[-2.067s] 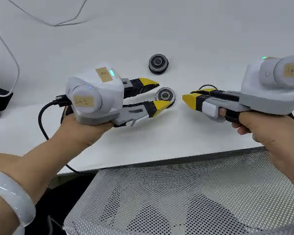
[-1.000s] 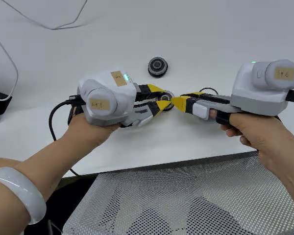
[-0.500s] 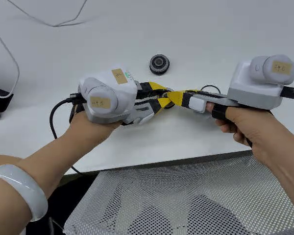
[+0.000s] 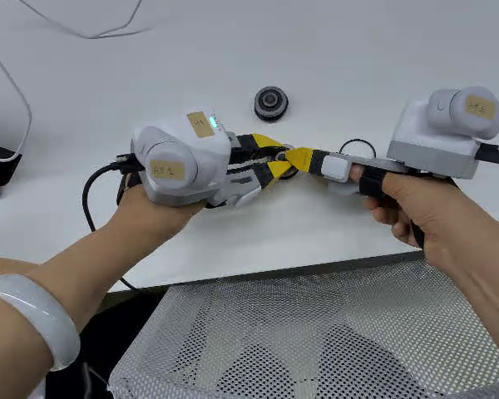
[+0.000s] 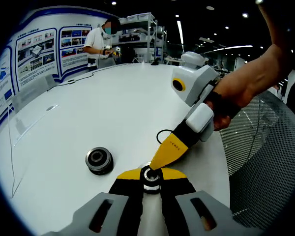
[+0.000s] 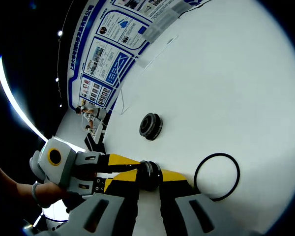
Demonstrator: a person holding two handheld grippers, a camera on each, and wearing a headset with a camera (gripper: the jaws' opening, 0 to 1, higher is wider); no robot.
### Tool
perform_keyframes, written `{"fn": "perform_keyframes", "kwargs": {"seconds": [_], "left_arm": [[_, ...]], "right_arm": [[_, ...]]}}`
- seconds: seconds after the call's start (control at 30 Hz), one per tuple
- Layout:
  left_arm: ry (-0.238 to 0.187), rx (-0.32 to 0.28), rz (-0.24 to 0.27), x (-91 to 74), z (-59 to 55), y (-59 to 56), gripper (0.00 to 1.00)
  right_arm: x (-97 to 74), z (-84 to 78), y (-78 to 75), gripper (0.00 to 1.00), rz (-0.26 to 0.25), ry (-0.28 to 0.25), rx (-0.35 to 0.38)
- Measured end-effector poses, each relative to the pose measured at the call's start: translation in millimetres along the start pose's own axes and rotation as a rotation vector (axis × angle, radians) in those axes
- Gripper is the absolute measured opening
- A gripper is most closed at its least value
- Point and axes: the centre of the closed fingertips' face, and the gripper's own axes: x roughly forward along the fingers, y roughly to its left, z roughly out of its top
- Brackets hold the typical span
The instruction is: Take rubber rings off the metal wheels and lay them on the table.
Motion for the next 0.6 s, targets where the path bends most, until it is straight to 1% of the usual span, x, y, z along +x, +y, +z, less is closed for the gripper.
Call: {"fn": "perform_keyframes", "kwargs": {"seconds": [0.1, 0.13, 0.27, 0.37, 0.43, 0.47, 0.5, 0.53, 0.57, 0.6], "left_arm": [[0.0, 0.002, -0.001, 0.0, -0.1, 0.1, 0.12], [-0.001, 0.001, -0.001, 0.2, -0.1, 0.1, 0.12], [0.0, 0.002, -0.002, 0.5, -0.1, 0.3, 0.12], [-0.001, 0.002, -0.002, 0.5, -0.2, 0.2, 0.12], [-0.002, -0.001, -0.002, 0.6, -0.1, 0.3, 0.12], [-0.003, 0.0, -0.002, 0.8, -0.3, 0.6, 0.12], [-0.004, 0.001, -0.002, 0.7, -0.5, 0.8, 0.12], [-0.005, -0.002, -0.002, 0.9, -0.9, 1.3, 0.12], [-0.005, -0.001, -0.002, 1.0, -1.2, 1.5, 0.12], [-0.005, -0.001, -0.002, 1.1, -1.6, 1.9, 0.12]], "right_arm": [[-1.5, -0.9, -0.6, 0.15, 0.004, 0.004, 0.025], [-2.1, -1.4, 2.0, 0.13, 0.018, 0.005, 0.033], [-2.0, -1.6, 1.2, 0.13, 0.016, 0.005, 0.041], [-1.8, -2.0, 1.4, 0.13, 0.024, 0.002, 0.073], [-1.4, -1.5, 1.0, 0.13, 0.022, -0.004, 0.038], [-1.6, -1.5, 1.3, 0.13, 0.021, -0.001, 0.048], [-2.0, -1.4, 2.6, 0.15, 0.019, 0.0, 0.032], [-2.6, -1.2, 3.2, 0.17, 0.013, 0.002, 0.005], [-3.7, 0.2, 1.7, 0.19, -0.006, 0.0, -0.028], [-3.6, -0.1, 4.4, 0.2, 0.001, 0.005, -0.047]]}}
